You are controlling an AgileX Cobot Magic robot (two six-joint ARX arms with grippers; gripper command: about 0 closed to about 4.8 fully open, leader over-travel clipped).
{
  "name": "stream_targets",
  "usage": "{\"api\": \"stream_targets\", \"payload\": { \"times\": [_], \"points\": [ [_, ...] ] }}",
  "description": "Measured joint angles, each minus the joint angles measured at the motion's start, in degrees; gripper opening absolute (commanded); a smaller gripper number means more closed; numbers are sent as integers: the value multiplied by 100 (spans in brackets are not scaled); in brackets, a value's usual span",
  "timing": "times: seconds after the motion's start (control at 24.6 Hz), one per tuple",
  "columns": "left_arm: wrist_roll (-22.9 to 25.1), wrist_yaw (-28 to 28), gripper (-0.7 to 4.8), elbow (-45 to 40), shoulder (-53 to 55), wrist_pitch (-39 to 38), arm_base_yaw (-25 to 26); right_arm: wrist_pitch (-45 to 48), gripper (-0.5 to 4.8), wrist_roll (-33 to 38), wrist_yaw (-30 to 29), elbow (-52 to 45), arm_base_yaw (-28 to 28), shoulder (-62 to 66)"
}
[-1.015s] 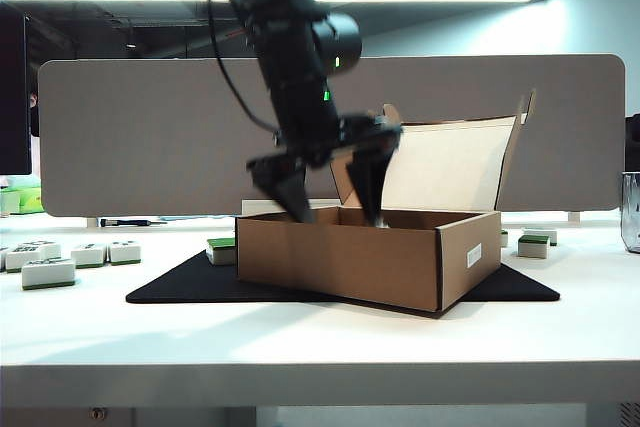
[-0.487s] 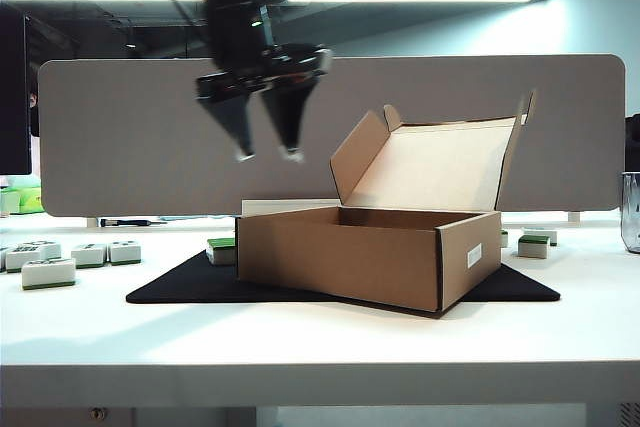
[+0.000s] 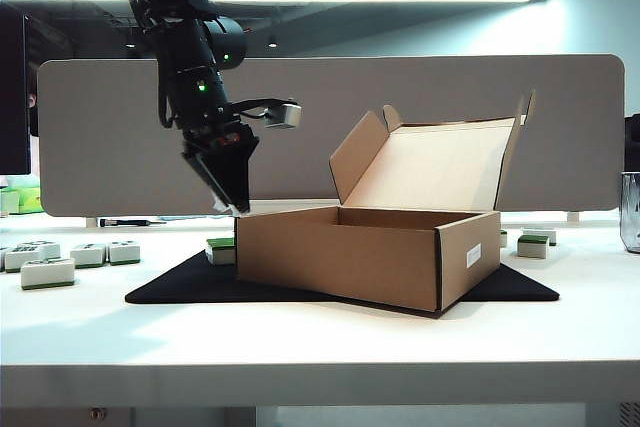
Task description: Pick up four mahjong tiles and put them into the paper box.
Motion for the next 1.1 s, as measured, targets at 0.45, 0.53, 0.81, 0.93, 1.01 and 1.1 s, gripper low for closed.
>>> {"api": "stream_targets", "payload": {
  "times": [0.45,0.53,0.81,0.93,1.01,1.1],
  "points": [
    [20,-343,404,0,356,448,122,0,-1,0,-2,2,0,0],
    [17,-341,404,0,428,457,162,2,-1,0,0,0,0,0],
    [13,-83,404,42,544,616,168,0,-1,0,66,0,0,0],
    [-17,4,404,-15,772,579,155,2,-1,0,83,0,0,0],
    [-66,-48,404,-11,723,568,181,2,-1,0,83,2,0,0],
    [-111,-46,388,-11,754,573,184,0,-1,0,85,2,0,0]
  ]
}}
